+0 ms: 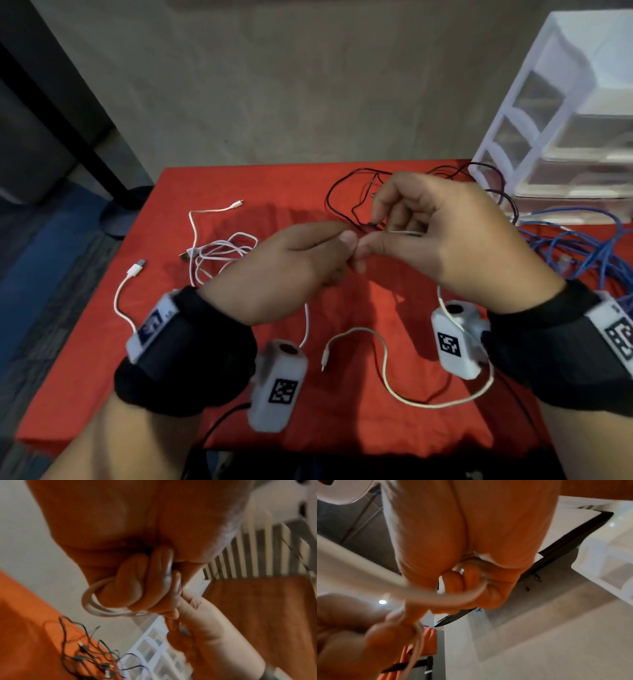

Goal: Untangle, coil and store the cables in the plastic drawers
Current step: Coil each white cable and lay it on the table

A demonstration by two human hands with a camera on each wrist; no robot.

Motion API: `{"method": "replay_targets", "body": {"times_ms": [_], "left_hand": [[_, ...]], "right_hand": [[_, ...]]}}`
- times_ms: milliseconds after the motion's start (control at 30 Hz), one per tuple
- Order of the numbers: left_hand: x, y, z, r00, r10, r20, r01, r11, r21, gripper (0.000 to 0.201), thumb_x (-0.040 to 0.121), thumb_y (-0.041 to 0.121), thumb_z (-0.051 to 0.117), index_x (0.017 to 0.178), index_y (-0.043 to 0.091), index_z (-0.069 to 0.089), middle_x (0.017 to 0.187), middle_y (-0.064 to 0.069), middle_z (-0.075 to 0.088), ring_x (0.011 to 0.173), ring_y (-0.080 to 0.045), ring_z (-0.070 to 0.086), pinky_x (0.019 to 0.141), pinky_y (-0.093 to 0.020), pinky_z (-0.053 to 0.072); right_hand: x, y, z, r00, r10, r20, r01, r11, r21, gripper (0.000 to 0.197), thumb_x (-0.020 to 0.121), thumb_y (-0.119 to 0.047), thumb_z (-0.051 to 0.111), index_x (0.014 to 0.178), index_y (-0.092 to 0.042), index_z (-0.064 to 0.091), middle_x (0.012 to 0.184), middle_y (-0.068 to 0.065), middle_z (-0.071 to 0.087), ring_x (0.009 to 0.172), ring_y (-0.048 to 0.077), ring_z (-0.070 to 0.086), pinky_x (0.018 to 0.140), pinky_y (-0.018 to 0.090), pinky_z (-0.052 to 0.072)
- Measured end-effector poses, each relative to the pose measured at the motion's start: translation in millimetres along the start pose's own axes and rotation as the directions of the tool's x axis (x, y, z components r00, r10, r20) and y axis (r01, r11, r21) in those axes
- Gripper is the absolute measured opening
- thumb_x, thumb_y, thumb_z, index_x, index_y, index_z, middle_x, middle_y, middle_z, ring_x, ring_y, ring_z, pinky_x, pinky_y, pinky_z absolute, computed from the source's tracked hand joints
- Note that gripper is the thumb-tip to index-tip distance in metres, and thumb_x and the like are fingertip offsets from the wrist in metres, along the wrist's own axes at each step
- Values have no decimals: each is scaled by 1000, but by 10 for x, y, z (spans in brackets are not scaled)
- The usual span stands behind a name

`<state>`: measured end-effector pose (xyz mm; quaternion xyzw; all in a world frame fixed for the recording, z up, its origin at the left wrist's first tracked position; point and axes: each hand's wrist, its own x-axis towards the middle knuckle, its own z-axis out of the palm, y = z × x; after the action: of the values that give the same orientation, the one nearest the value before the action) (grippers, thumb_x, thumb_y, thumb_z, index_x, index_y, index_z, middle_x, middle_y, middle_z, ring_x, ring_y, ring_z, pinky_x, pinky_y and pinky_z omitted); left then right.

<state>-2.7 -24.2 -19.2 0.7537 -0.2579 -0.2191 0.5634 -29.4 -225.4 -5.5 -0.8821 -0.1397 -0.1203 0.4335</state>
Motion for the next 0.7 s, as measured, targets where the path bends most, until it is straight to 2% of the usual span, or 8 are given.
{"method": "replay_targets", "body": {"times_ms": [133, 233, 300, 367, 467, 567, 633, 700], "left_hand": [[-58, 125, -181, 998, 60, 32, -38, 883, -467, 27, 99, 27, 42, 80, 16, 58, 58, 8, 27, 45, -6, 21, 41, -18, 19], [-66, 141, -452, 980, 184, 82, -18, 488, -873, 26, 105, 25, 29, 92, 17, 51, 63, 9, 31, 46, -4, 20, 45, -19, 20], [-63, 139, -526, 966, 249, 70, 12, 225, -974, 32, 110, 25, 19, 101, 12, 46, 84, 2, 58, 51, -3, 31, 53, -20, 26], [-46, 130, -483, 972, 233, -9, -46, 154, -987, 35, 112, 28, 15, 113, 7, 43, 119, -13, 67, 59, -4, 48, 61, -19, 38], [18, 131, -378, 963, 112, -244, -264, 229, -937, 32, 113, 26, 27, 117, 1, 47, 125, -20, 69, 97, -18, 73, 83, -25, 58], [70, 166, -342, 813, 43, -581, -527, 482, -700, 24, 110, 23, 35, 93, 13, 48, 149, -24, 50, 121, -38, 65, 99, -45, 56], [95, 134, -326, 693, 131, -709, -559, 718, -414, 17, 110, 24, 34, 98, 19, 45, 149, -15, 53, 121, -36, 65, 99, -49, 55], [81, 83, -259, 646, 316, -694, -444, 896, -5, 17, 110, 36, 34, 105, 26, 48, 135, 3, 63, 114, -29, 68, 96, -54, 56]], "right_hand": [[6, -69, -40, 994, -51, 100, 31, 982, 185, 10, 93, -24, 73, 94, -15, 69, 71, 11, 61, 55, 14, 46, 52, 23, 35], [14, -3, -65, 988, -47, 148, 34, 995, 93, 6, 99, -21, 65, 98, -20, 71, 73, 3, 63, 59, 6, 48, 56, 21, 36], [2, 59, -13, 990, -5, 140, -3, 998, 63, 8, 100, -22, 63, 99, -21, 71, 73, 1, 63, 58, 4, 49, 56, 20, 36], [-9, 89, 96, 988, 33, 152, -42, 997, 57, 8, 100, -23, 64, 100, -21, 71, 68, 0, 60, 55, 2, 48, 54, 16, 34], [-29, 81, 239, 968, 52, 247, -66, 997, 47, 8, 98, -23, 65, 102, -21, 71, 65, -2, 60, 56, 4, 49, 55, 21, 38], [-63, 6, 256, 920, 50, 389, -99, 989, 106, 11, 101, -19, 61, 102, -20, 72, 61, -2, 60, 51, 1, 50, 52, 17, 39], [-89, -66, 234, 914, 30, 405, -120, 973, 199, 19, 105, -19, 53, 97, -15, 71, 55, -7, 50, 45, 3, 41, 48, 15, 34], [-96, -138, 210, 931, 17, 365, -128, 951, 282, 25, 106, -23, 49, 94, -12, 68, 55, -8, 39, 46, 6, 32, 45, 17, 29]]}}
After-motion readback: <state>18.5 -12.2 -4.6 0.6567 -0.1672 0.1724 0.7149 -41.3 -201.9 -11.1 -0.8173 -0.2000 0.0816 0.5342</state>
